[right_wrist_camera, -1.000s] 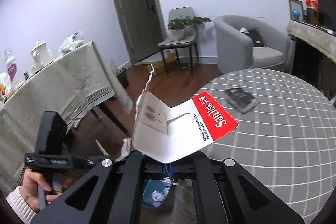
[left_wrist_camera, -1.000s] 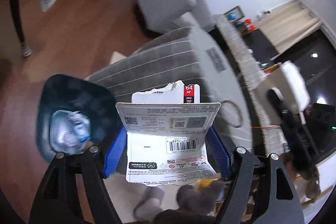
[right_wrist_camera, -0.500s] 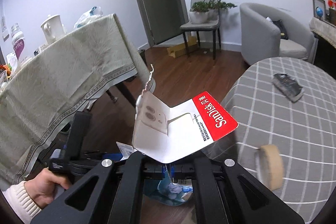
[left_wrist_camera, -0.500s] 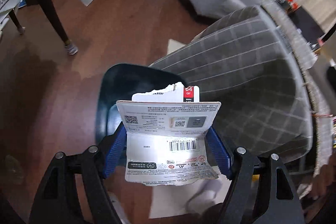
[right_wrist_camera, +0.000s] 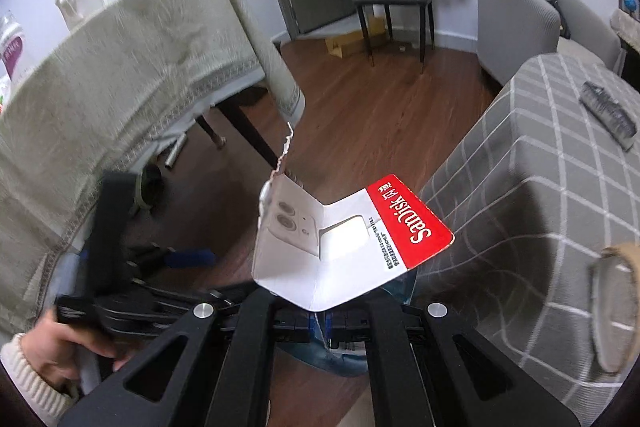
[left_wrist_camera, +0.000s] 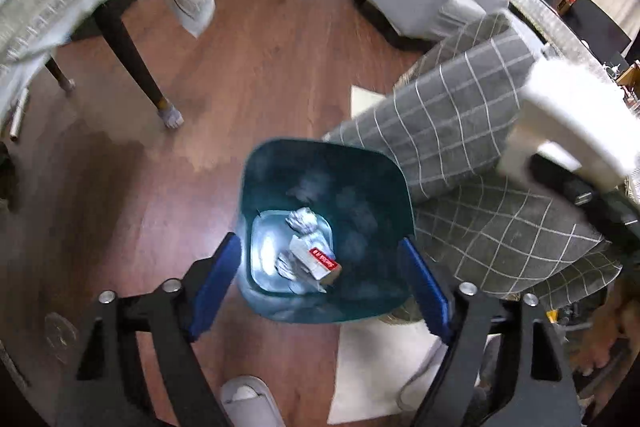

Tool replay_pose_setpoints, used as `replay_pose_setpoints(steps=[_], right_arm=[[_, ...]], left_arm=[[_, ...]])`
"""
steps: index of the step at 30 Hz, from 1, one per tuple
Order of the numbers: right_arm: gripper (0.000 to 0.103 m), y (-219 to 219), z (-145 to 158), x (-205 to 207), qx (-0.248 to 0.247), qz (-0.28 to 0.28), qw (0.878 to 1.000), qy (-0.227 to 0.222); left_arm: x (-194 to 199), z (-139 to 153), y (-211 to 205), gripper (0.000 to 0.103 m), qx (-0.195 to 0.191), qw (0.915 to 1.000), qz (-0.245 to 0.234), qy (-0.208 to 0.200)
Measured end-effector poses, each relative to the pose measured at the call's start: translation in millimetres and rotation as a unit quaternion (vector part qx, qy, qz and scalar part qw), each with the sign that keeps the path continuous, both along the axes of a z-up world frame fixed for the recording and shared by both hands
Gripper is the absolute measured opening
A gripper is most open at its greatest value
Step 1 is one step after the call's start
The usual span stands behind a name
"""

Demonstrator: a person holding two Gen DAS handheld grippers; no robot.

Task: Collect trash
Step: 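Lower the SanDisk box into the teal bin and open the right tool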

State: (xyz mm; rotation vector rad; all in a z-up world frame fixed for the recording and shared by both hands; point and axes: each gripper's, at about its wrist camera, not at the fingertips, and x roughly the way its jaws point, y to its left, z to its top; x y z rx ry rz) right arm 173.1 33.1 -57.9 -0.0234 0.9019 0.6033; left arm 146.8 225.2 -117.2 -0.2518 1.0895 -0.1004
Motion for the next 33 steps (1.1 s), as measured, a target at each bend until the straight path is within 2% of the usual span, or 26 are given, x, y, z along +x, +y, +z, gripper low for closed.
replay_pose_setpoints(steps=[6, 11, 22, 27, 29, 31, 32, 33], right_arm=[[0.003, 22, -31, 6, -0.029, 0.012, 0.999, 0.032], [0.003, 36, -49, 9, -0.046, 0.020, 0.997, 0.052], [0.003, 56, -101, 15, -0.090, 0.044, 0.990, 0.102], [0.003, 64, -122, 16, -0.107, 0.070, 0.983, 0.128], [0.012, 66, -127, 13, -0.119, 0.080, 0.981, 0.132], [0.057, 68, -124, 12, -0.125, 0.083, 0.981, 0.121], [0.062, 68, -120, 12, -0.126, 0.082, 0.982, 0.111], [0.062, 68, -116, 13, -0.122, 0.084, 0.983, 0.108]], left_arm=[[-13, 34, 17, 0.072, -0.017, 0.9980, 0.018, -0.058], [-22, 64, 16, 0.065, 0.008, 0.9945, 0.019, -0.103], [-27, 109, 8, 0.052, 0.002, 0.9870, 0.006, -0.161], [-27, 128, 5, 0.051, -0.007, 0.9821, 0.006, -0.188], [-26, 133, 1, 0.051, -0.004, 0.9813, 0.001, -0.192], [-25, 138, -3, 0.051, 0.005, 0.9796, -0.003, -0.201], [-24, 140, -4, 0.051, 0.007, 0.9789, -0.003, -0.204], [-23, 143, -6, 0.051, 0.009, 0.9780, -0.004, -0.208]])
